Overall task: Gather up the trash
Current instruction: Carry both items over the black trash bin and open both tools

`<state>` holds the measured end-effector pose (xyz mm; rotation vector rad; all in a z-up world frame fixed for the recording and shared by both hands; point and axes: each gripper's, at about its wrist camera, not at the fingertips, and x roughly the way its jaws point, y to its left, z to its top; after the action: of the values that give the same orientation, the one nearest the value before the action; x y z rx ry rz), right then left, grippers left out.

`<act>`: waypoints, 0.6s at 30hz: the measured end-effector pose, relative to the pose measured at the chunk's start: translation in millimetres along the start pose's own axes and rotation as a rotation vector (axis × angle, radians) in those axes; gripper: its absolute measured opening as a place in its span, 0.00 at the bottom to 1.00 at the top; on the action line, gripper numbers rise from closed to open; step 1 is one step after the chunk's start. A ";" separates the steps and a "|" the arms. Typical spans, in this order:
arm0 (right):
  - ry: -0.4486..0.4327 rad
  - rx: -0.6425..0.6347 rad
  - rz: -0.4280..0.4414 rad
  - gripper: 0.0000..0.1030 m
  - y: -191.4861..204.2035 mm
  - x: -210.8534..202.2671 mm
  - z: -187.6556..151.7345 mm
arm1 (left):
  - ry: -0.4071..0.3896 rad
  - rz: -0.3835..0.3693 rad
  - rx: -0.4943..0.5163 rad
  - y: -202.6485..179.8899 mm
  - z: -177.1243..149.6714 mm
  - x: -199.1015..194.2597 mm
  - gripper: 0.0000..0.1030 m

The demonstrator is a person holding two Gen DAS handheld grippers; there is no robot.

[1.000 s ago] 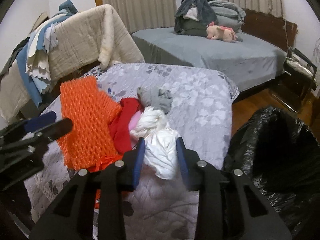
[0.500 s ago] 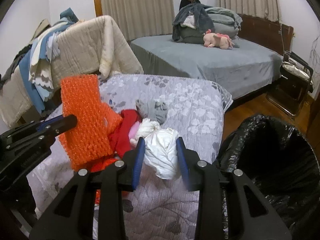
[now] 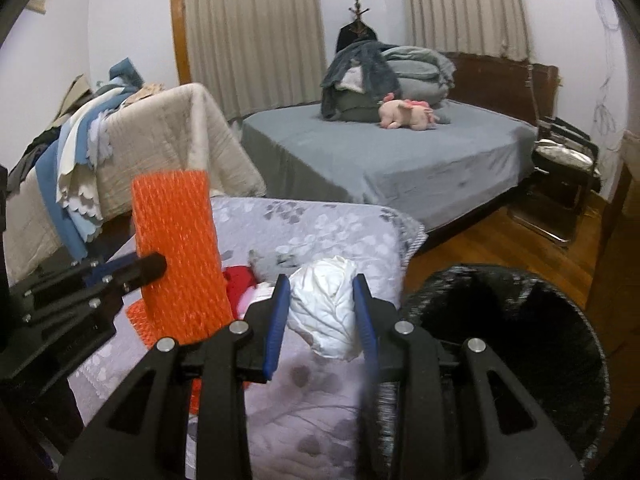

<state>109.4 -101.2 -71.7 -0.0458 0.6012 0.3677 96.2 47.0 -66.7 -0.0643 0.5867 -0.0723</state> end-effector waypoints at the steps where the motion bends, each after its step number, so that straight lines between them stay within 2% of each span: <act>1: -0.003 0.007 -0.012 0.31 -5.6 -3.8 0.5 | 0.004 -0.014 0.007 -5.9 0.1 1.3 0.12; 11: -0.029 0.082 -0.161 0.31 -70.9 -41.2 -10.9 | 0.019 -0.162 0.071 -68.0 7.0 13.6 0.12; 18: -0.016 0.141 -0.276 0.31 -117.3 -58.7 -28.5 | 0.045 -0.266 0.123 -116.5 6.9 27.8 0.12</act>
<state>90.4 -234.1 -69.9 0.0094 0.5942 0.0575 117.4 -71.1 -66.8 -0.0208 0.6148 -0.3689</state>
